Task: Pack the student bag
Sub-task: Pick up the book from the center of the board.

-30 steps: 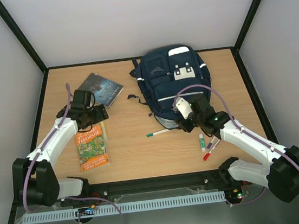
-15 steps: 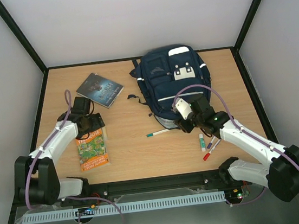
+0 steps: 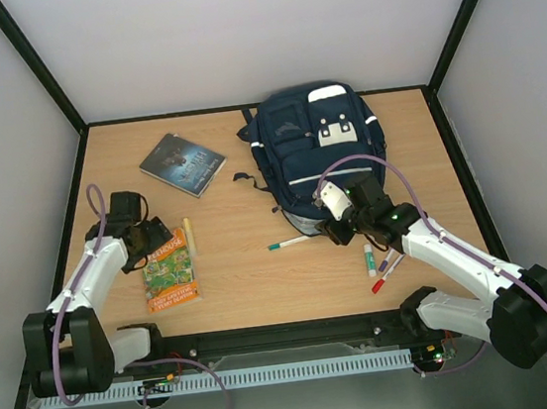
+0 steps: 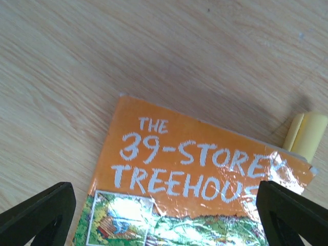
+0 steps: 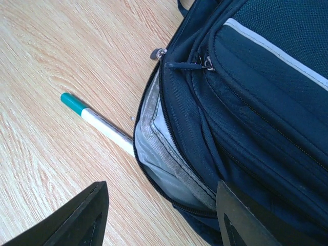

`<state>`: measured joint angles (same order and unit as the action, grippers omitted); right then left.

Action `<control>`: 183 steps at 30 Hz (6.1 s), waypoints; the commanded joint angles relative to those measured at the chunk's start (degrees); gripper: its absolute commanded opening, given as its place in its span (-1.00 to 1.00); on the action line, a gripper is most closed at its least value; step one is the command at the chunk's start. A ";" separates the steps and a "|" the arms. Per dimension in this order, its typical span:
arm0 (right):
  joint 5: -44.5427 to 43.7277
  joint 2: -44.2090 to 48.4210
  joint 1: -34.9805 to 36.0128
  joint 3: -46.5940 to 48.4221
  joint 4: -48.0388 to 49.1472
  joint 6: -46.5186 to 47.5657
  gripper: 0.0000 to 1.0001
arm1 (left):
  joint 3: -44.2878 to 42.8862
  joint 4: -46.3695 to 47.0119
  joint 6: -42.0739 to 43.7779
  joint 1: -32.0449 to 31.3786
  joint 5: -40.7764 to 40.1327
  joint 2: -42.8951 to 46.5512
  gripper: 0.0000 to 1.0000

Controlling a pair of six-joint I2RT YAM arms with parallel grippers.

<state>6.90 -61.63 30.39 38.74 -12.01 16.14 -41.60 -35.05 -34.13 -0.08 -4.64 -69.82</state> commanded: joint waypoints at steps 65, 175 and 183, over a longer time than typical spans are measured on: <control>28.40 -40.55 15.94 30.84 -11.77 -21.40 -0.15 | 17.53 8.52 -14.45 -24.36 14.44 11.30 0.84; 26.52 -52.18 8.55 43.90 -18.69 -26.61 -0.52 | 10.52 13.41 -26.74 -23.83 14.05 29.30 -0.95; 20.25 -27.36 3.81 38.56 -17.30 -19.20 -0.14 | -1.17 15.10 -12.85 -23.91 12.41 22.67 -0.95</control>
<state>32.69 -100.22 35.99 80.23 -26.94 -8.45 -39.09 -22.90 -55.55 -24.10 8.47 -44.10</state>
